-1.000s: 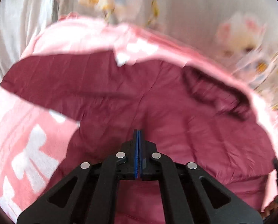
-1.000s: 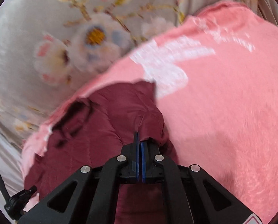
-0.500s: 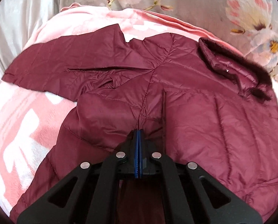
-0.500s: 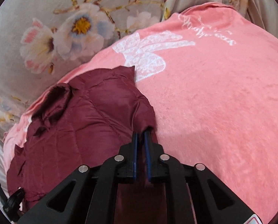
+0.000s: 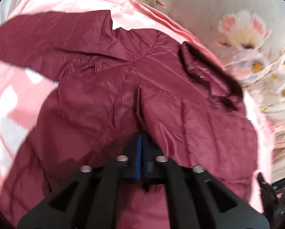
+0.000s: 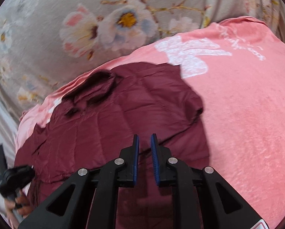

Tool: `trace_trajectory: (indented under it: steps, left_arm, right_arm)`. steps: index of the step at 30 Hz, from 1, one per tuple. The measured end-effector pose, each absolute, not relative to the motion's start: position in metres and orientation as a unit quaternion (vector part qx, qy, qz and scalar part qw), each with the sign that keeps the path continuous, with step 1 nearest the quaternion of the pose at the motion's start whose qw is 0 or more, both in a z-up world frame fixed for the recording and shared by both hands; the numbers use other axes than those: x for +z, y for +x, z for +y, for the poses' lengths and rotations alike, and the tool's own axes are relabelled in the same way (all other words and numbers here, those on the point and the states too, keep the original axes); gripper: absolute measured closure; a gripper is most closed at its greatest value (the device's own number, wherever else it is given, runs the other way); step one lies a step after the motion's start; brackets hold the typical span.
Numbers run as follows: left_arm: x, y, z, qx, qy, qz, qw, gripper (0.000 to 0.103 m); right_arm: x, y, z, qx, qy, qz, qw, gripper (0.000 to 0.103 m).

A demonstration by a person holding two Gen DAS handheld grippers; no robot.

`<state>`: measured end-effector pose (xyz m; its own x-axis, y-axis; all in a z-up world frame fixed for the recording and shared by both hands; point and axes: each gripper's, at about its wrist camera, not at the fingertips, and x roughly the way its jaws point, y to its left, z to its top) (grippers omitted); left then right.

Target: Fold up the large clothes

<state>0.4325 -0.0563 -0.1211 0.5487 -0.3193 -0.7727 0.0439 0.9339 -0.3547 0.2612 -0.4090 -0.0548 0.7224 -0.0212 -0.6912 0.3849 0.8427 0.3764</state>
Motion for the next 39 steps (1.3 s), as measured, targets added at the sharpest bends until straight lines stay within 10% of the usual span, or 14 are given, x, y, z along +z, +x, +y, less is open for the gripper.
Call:
trace_trajectory:
  steps: [30,35,37,39]
  left_arm:
    - [-0.137,0.409,-0.132,-0.094,0.014,0.428,0.899,0.098]
    - [-0.127,0.413,-0.094,-0.118,-0.085,0.441,0.886,0.096]
    - [-0.106,0.410,-0.050,-0.102,-0.138,0.421,0.890,0.072]
    - [-0.086,0.410,-0.006,-0.059,-0.159,0.385,0.907,0.026]
  right_arm:
    - [-0.091,0.339,-0.318,-0.051,0.149,0.436,0.886,0.092]
    - [-0.084,0.330,-0.324,-0.056,0.159,0.425,0.889,0.091]
    - [-0.071,0.315,-0.316,-0.056,0.152,0.412,0.897,0.084]
    - [-0.053,0.292,-0.297,-0.030,0.143,0.397,0.906,0.083]
